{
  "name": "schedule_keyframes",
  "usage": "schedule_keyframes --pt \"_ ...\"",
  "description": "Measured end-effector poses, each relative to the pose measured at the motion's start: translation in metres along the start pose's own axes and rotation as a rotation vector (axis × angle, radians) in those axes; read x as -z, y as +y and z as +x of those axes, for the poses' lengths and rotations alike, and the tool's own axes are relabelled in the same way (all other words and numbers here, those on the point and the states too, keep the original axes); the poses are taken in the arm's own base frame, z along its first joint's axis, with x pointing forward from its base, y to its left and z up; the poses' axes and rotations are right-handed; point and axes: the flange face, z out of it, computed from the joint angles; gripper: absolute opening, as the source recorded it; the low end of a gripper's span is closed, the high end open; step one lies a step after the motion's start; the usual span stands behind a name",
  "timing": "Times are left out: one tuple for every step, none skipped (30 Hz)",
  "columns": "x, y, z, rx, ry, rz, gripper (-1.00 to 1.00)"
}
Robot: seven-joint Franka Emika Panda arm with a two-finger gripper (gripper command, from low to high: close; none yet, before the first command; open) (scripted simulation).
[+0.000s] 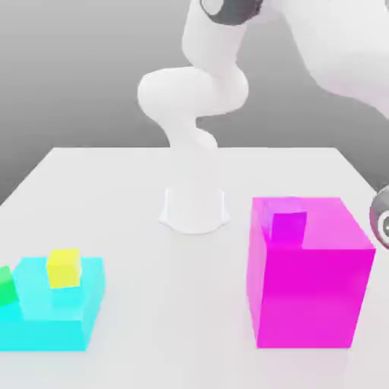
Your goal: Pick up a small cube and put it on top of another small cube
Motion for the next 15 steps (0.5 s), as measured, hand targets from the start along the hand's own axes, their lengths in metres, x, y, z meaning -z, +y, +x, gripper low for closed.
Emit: schedule_keyframes --pt "0.0 0.0 0.0 0.0 0.0 0.0 -1.0" --pt "0.0 0.0 0.0 0.0 0.0 0.0 -1.0" --pt "0.0 0.0 0.0 0.0 -0.001 0.001 -1.0" --pt "0.0 0.0 0.0 0.0 -0.001 0.001 -1.0" --pt "0.0 0.0 0.0 0.0 -0.002 0.002 -1.0" --pt "-0.005 0.0 0.0 0.0 -0.002 0.001 -1.0" --pt "0.002 0.0 0.0 0.001 -0.002 0.001 -1.0" --pt "0.013 -0.001 0.0 0.001 -0.002 0.001 -1.0" --pt "0.028 -0.001 0.0 0.001 -0.002 0.001 -1.0" --pt "0.043 0.0 0.0 0.001 -0.002 0.001 -1.0" --pt "0.057 0.012 0.005 -0.008 0.002 -0.003 -1.0" --pt "0.065 0.036 0.016 -0.025 0.008 -0.013 -1.0" --pt "0.073 0.061 0.025 -0.043 0.013 -0.023 -1.0" --pt "0.079 0.085 0.032 -0.061 0.018 -0.031 -1.0" --pt "0.086 0.11 0.039 -0.079 0.021 -0.039 -1.0"
